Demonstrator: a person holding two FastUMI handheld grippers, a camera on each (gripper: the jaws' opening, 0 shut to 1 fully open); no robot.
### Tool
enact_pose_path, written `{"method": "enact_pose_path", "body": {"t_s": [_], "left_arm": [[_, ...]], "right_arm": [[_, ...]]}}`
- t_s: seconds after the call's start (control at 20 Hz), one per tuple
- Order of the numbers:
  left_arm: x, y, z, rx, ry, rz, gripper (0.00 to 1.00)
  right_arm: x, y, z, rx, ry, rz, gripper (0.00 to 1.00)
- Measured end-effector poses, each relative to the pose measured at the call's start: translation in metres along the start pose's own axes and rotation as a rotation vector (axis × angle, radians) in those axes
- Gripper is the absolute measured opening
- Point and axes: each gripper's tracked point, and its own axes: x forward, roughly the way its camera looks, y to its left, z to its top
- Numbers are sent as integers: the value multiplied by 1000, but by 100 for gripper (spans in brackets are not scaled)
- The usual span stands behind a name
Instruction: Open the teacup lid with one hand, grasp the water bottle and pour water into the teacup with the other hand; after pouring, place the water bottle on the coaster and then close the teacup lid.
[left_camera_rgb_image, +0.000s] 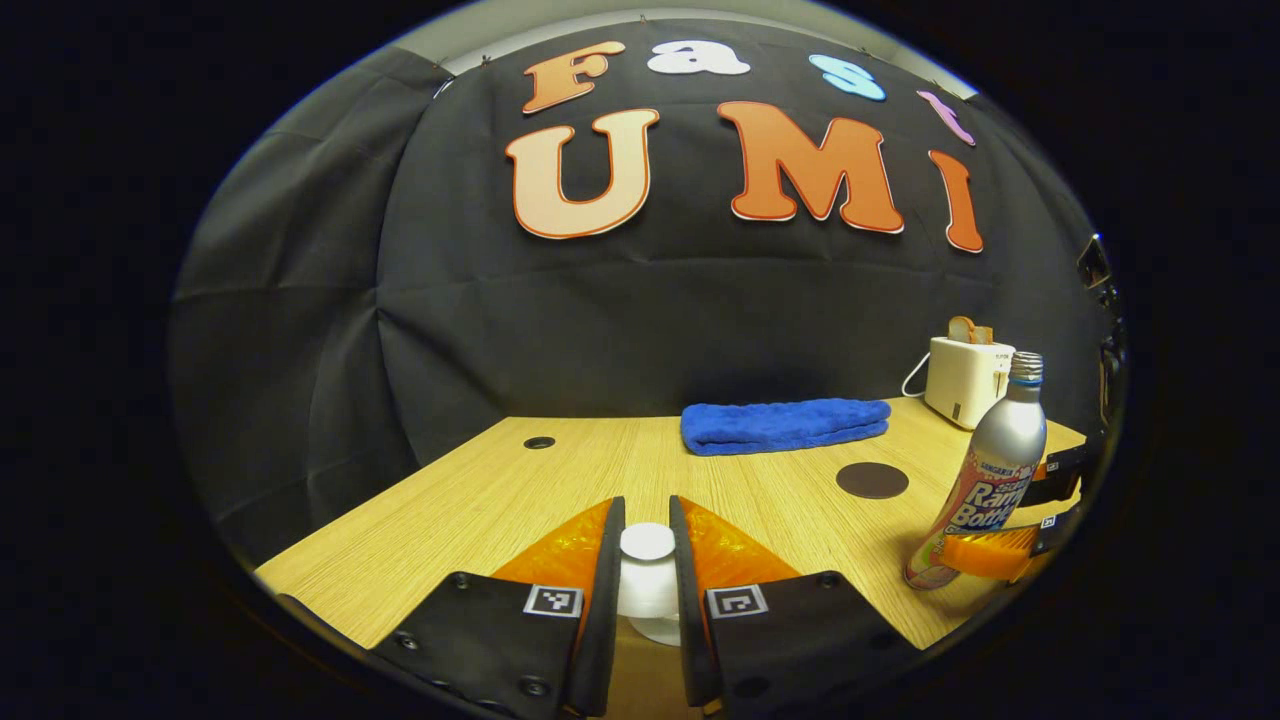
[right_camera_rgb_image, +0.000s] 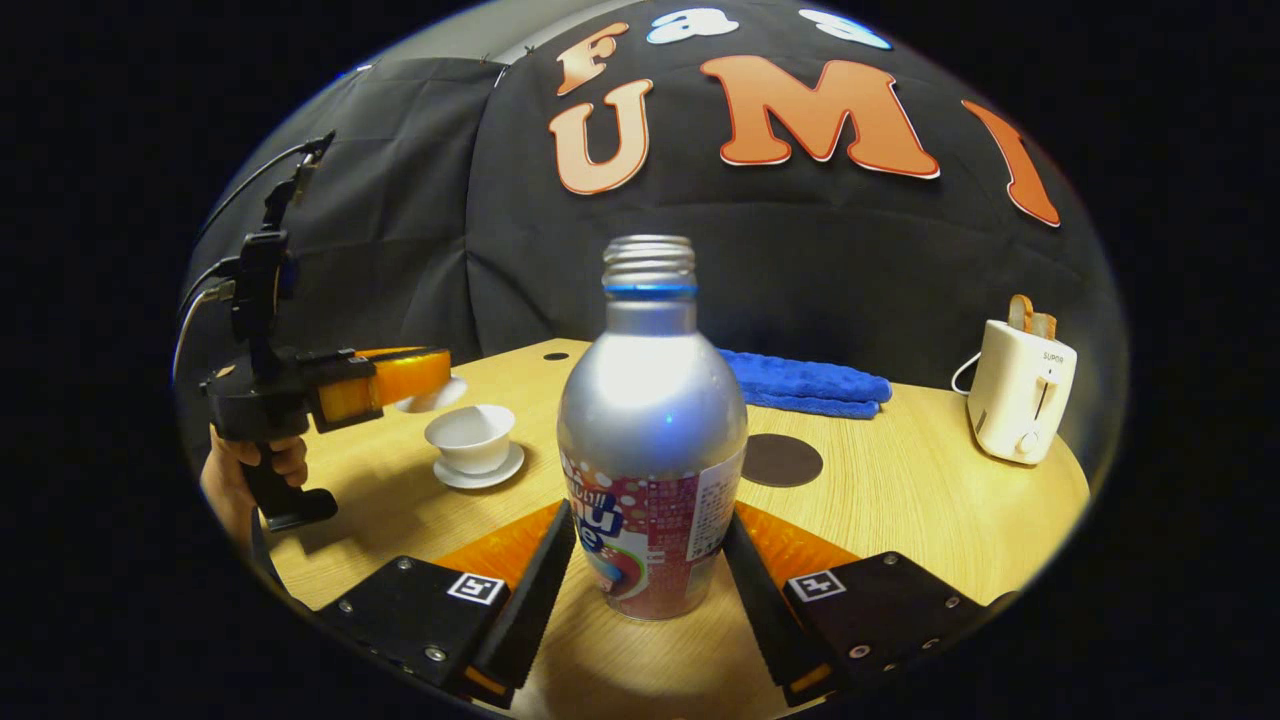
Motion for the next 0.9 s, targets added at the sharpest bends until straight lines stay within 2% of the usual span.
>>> {"method": "enact_pose_path", "body": {"t_s": [0.1, 0.15, 0.35, 0.7, 0.75, 0.8, 0.85, 0.9], "left_arm": [[-2, 6, -2, 2, 1, 15, 28], [-4, 8, -2, -2, 3, 18, 28], [-7, 22, -4, -17, 3, 38, 31], [-17, 48, 1, 0, -9, 87, 31], [-18, 51, 0, -1, -11, 91, 28], [-19, 52, -1, 1, -10, 94, 31], [-20, 55, -1, 2, -12, 97, 28], [-21, 58, -1, 4, -12, 101, 31]], "right_arm": [[1, 0, 0, 0, 0, -4, 77], [1, -2, 0, -3, 3, -13, 80], [2, -5, 18, -46, -9, -43, 79], [-1, -24, 41, -276, 24, -159, 79], [0, -26, 43, -298, 31, -170, 79], [1, -26, 46, -318, 38, -174, 79], [3, -25, 49, -339, 40, -179, 79], [5, -26, 52, -365, 44, -184, 79]]}}
